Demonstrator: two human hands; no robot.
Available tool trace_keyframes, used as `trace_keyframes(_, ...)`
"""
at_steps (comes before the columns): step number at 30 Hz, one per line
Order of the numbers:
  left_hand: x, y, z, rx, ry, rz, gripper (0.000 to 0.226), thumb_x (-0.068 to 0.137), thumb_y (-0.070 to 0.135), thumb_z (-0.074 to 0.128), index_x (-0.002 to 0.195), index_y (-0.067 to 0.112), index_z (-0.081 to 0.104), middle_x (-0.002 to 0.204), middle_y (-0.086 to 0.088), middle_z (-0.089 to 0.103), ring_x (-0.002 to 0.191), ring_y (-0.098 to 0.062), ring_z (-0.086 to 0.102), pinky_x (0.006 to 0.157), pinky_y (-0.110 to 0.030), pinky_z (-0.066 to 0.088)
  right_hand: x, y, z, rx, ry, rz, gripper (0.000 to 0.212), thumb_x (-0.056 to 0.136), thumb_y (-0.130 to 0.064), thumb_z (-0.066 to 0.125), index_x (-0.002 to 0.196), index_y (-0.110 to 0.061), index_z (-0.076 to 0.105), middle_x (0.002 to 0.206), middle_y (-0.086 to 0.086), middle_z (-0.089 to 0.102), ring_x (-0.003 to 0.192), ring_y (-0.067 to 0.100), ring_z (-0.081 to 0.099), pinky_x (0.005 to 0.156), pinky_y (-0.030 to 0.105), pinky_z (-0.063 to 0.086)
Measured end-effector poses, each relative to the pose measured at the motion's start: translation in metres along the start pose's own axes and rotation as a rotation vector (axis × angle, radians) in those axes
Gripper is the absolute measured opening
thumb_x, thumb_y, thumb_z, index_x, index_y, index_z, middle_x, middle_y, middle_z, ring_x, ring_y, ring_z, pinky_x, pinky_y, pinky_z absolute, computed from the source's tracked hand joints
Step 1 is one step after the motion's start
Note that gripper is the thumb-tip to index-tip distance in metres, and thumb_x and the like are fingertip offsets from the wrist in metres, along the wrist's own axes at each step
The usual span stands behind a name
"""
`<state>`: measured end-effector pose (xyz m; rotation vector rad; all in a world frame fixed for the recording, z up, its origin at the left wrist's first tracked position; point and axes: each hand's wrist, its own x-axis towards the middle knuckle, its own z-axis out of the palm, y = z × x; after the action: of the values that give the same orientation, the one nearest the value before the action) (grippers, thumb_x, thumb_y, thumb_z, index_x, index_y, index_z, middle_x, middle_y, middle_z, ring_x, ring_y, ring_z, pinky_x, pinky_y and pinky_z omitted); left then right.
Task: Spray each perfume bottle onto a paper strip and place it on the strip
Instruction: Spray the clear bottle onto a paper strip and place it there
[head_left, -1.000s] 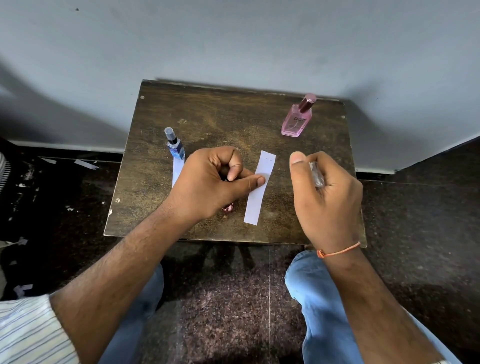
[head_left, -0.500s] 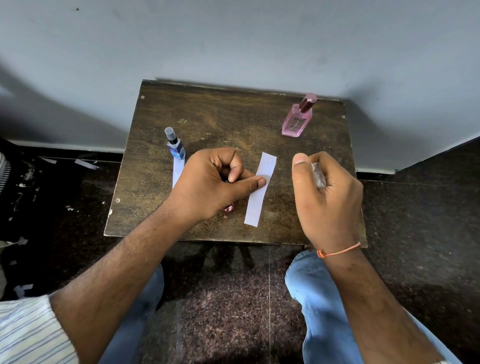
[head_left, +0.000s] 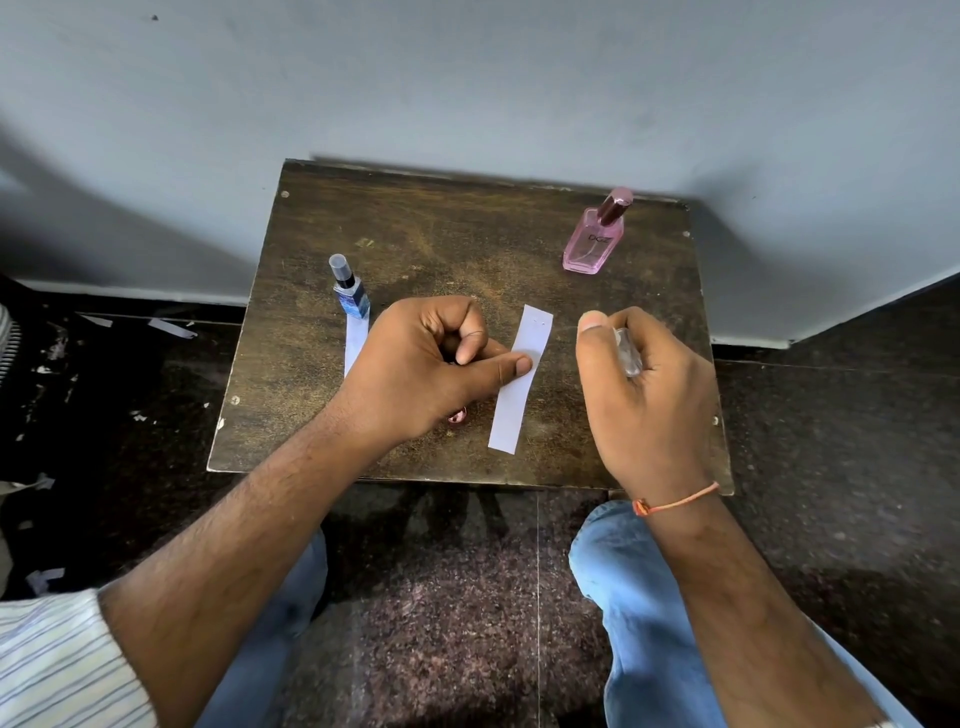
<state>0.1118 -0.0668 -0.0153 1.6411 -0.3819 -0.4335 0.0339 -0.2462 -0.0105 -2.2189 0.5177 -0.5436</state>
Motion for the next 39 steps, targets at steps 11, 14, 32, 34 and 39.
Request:
trace_keyframes(11, 0.006, -0.007, -0.007, -0.108, 0.066, -0.077, 0.048, 0.088, -0.001, 0.084, 0.066, 0.015, 0.044, 0.084, -0.013, 0.084, 0.081, -0.021, 0.084, 0.062, -0.027, 0.064, 0.005, 0.006, 0.004, 0.387, -0.364, 0.421, 0.014, 0.088, -0.029, 0.088, 0.082, -0.021, 0.078, 0.055, -0.014, 0.055, 0.048, 0.004, 0.043, 0.044, 0.020, 0.033)
trace_keyframes(14, 0.006, -0.007, -0.008, -0.134, 0.093, -0.093, 0.048, 0.090, -0.002, 0.082, 0.067, 0.015, 0.044, 0.078, -0.005, 0.083, 0.076, -0.016, 0.083, 0.059, -0.022, 0.061, 0.003, 0.006, 0.004, 0.443, -0.498, 0.516, 0.018, 0.089, -0.035, 0.087, 0.084, -0.022, 0.076, 0.061, 0.001, 0.045, 0.047, 0.011, 0.035, 0.043, 0.022, 0.025)
trace_keyframes(32, -0.009, -0.014, -0.038, 0.546, 0.134, 0.022, 0.038, 0.091, 0.054, 0.080, 0.078, 0.029, 0.054, 0.058, 0.021, 0.063, 0.049, -0.004, 0.057, 0.050, -0.016, 0.043, 0.004, 0.018, 0.026, 0.136, -0.565, 0.390, 0.023, 0.087, -0.037, 0.083, 0.085, -0.015, 0.078, 0.049, -0.014, 0.045, 0.051, 0.011, 0.041, 0.059, 0.033, 0.032)
trace_keyframes(34, -0.011, -0.014, -0.045, 0.632, 0.028, 0.048, 0.035, 0.087, 0.056, 0.082, 0.089, 0.031, 0.058, 0.068, 0.019, 0.068, 0.059, 0.000, 0.064, 0.057, -0.013, 0.046, 0.004, 0.019, 0.029, 0.042, -0.562, 0.380, 0.030, 0.084, -0.043, 0.083, 0.082, -0.014, 0.075, 0.049, -0.014, 0.047, 0.055, 0.014, 0.045, 0.061, 0.036, 0.034)
trace_keyframes(39, -0.016, -0.019, -0.055, 0.776, -0.228, 0.039, 0.059, 0.073, 0.070, 0.087, 0.119, 0.042, 0.061, 0.076, 0.015, 0.071, 0.067, -0.002, 0.067, 0.060, -0.026, 0.051, 0.005, 0.014, 0.036, -0.073, -0.548, 0.393, 0.031, 0.080, -0.044, 0.083, 0.079, -0.013, 0.077, 0.061, -0.001, 0.067, 0.066, 0.024, 0.062, 0.063, 0.036, 0.042)
